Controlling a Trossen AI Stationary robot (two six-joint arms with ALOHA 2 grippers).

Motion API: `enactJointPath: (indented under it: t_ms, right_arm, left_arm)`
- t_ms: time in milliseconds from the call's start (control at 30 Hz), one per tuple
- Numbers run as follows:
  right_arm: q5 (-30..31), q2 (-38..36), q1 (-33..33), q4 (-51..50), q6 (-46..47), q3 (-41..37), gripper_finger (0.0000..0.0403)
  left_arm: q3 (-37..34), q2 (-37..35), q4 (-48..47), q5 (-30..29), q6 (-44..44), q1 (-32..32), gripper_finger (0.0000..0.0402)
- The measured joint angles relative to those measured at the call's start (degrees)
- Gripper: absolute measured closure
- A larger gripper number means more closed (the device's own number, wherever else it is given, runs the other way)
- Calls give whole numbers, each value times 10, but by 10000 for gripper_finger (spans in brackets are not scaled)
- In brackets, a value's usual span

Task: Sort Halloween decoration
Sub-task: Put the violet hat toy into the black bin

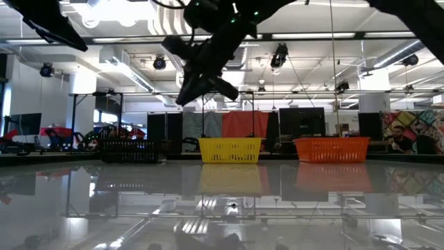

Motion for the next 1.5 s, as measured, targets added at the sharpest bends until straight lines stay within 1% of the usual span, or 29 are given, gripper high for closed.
enactJointPath:
  t_ms: [133, 333, 633, 900, 1100, 1233, 1500]
  right_arm:
    - [-26, 50, -21, -1, -19, 68, 394]
    - [-61, 115, -49, -3, -46, 158, 394]
    - [-105, 181, -76, -3, -73, 240, 394]
    - [-122, 215, -82, 6, -88, 258, 394]
    - [-122, 216, -87, 16, -88, 253, 388]
    - [-122, 216, -90, 30, -88, 253, 368]
    - [-121, 216, -93, 44, -89, 252, 314]
  left_arm:
    - [0, 0, 0, -26, -8, 0, 278]
    - [0, -3, 0, -28, -12, 0, 278]
    - [0, -2, 0, -36, -26, 0, 278]
    - [0, -2, 1, -44, -44, 0, 278]
    - [0, 0, 1, -44, -45, 0, 278]
    - [0, 3, 1, -43, -45, 0, 278]
    - [0, 5, 1, -43, -54, 0, 278]
